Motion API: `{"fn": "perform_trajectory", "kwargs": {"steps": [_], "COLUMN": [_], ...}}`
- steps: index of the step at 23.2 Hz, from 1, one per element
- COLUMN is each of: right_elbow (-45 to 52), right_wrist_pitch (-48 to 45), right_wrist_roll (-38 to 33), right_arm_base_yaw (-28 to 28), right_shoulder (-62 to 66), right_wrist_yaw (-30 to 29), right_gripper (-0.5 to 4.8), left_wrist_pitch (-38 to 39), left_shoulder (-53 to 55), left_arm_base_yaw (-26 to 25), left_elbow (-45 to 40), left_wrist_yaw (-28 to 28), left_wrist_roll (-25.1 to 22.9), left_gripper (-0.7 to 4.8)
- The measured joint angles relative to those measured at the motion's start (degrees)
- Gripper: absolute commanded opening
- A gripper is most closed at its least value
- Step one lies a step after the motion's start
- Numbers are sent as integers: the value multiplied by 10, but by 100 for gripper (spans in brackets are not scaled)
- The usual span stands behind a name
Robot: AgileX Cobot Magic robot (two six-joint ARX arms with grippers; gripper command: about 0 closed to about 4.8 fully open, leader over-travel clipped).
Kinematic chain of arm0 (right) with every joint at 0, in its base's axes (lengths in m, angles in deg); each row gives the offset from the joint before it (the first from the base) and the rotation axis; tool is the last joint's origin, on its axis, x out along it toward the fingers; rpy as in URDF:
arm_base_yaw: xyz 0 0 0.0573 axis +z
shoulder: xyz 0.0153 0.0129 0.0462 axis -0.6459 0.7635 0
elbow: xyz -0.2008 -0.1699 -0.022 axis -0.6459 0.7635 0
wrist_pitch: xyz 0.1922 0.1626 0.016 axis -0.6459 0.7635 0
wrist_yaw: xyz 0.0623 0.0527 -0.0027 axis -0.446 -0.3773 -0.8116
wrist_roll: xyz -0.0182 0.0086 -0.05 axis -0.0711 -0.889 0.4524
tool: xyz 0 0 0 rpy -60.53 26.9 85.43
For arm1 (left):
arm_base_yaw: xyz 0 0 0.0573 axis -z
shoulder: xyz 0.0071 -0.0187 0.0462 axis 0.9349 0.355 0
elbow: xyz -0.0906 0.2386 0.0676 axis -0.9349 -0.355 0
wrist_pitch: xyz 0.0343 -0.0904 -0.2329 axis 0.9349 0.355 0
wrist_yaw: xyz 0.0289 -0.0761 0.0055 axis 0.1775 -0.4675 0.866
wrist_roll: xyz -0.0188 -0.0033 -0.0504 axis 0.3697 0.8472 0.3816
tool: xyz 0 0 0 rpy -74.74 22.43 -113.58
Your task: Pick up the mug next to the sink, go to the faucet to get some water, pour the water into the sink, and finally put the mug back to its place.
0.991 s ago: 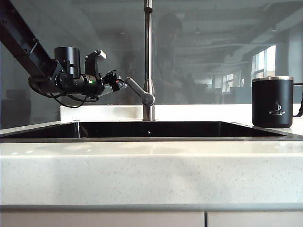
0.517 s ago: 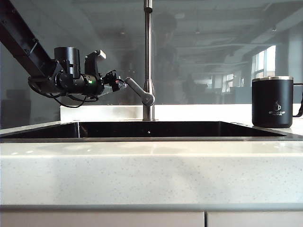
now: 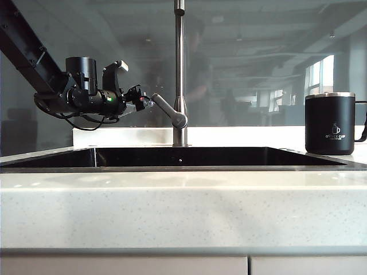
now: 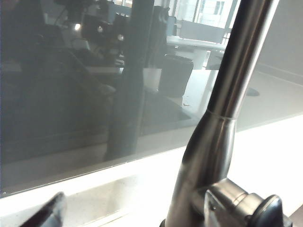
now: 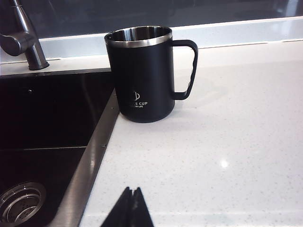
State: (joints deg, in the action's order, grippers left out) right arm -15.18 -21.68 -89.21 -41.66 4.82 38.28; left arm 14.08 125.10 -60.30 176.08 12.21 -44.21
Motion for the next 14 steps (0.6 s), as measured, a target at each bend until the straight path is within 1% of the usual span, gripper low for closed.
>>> {"fn": "perform_trajectory", "kwargs": {"steps": [4,8,10,12,14], "right_elbow": [0,0,0,0,0], "right_wrist_pitch": [0,0,0,0,0], "right_wrist_roll": [0,0,0,0,0], "right_arm_base_yaw": [0,0,0,0,0], "right_shoulder": [0,0,0,0,0], "right_wrist_yaw": [0,0,0,0,0], "right_gripper": [-7,-7,-7,-7,-7], "left_wrist_pitch": [1,8,33,79,140], "left_shoulder": [0,-4,-17,-44,-82], "left_arm_base_yaw": [0,1,-2,-5,-5], "left_elbow": [0,-1,-2,-3,-3], "left_wrist_yaw": [0,68,95,127,177], "left_wrist_roll": [0,23,25,24,24], "left_gripper": [368,368,368,368,368]}}
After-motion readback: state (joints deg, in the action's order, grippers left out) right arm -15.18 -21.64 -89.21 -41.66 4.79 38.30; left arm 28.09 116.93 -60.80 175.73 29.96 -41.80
